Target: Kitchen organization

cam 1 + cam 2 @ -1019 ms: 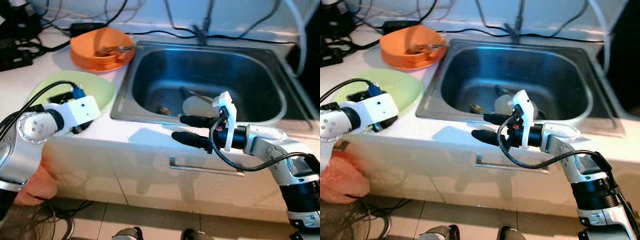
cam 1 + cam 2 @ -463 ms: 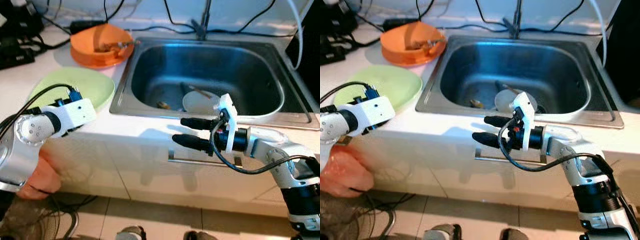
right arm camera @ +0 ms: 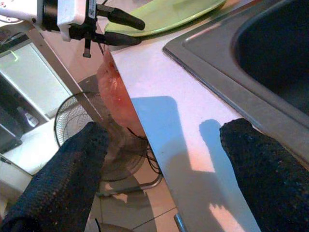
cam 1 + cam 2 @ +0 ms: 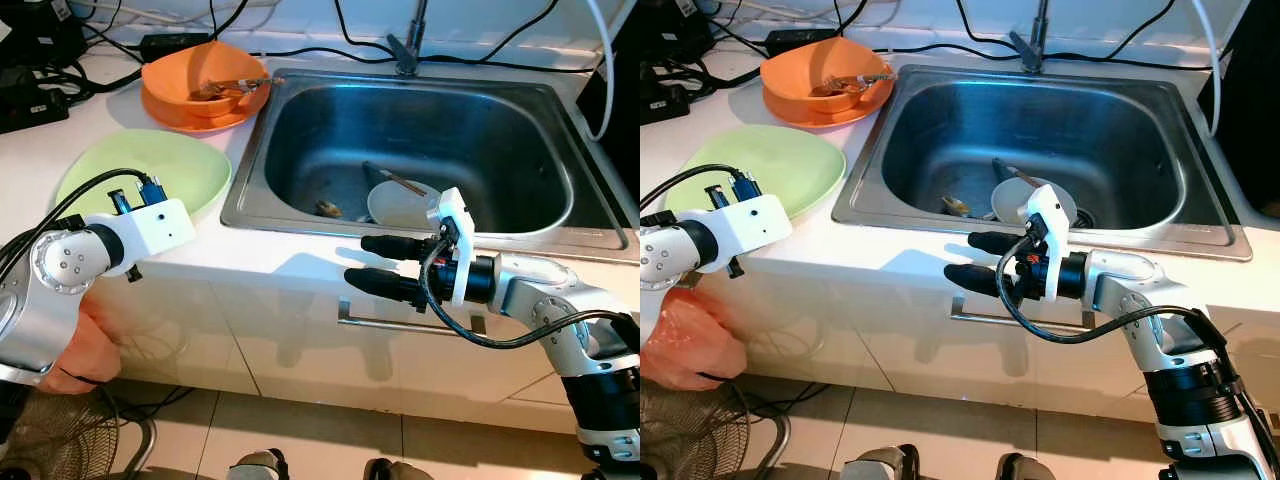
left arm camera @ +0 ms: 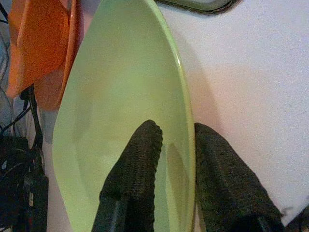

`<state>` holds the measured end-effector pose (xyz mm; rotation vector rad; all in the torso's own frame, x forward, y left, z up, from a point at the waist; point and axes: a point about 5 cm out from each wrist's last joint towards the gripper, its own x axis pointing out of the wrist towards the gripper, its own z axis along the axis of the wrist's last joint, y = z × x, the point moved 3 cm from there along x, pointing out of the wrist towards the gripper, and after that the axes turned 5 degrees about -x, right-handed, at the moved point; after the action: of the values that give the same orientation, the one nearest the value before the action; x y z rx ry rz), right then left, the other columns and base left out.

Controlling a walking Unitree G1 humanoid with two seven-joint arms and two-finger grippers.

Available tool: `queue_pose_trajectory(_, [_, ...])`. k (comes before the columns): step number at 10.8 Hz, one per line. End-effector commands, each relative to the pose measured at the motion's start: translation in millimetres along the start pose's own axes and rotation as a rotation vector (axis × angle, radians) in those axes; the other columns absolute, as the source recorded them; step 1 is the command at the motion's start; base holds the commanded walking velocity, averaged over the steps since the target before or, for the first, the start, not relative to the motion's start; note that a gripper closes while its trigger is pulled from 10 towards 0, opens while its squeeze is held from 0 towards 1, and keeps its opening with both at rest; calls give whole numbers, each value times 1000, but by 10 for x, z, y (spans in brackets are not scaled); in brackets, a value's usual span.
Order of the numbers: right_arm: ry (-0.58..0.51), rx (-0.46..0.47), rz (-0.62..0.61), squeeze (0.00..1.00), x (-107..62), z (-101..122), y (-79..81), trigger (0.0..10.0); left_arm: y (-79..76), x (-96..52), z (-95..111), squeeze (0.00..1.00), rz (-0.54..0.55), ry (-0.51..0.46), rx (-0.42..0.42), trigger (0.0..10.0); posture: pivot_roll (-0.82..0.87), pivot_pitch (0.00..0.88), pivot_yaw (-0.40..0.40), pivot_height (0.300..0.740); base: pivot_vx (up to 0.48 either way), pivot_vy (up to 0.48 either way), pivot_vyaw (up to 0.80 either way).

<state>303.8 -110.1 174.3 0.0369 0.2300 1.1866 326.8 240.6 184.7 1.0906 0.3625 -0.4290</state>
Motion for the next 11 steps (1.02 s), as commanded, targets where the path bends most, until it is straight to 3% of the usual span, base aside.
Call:
queue_pose_trajectory(1, [-5, -11, 8, 0, -12, 22, 27, 10000, -517, 118, -393, 0, -215, 155, -69, 0, 207, 175, -7, 740, 0, 0, 0])
queue_pose_trajectory(4, [-5, -11, 6, 0, -15, 15, 22, 10000, -520, 135, -385, 0, -208, 143, -60, 0, 203, 166, -3, 740, 0, 0, 0])
queue_pose_trajectory(8, [-3, -11, -7, 0, -17, 16, -7, 10000, -409, 199, -203, 0, -36, 15, -9, 0, 202, 160, -10, 740, 0, 0, 0])
queue_pose_trajectory(11, [-7, -13, -18, 0, -24, 31, -38, 10000, -240, 193, 10, 0, 144, -114, 21, 0, 201, 156, -16, 740, 0, 0, 0])
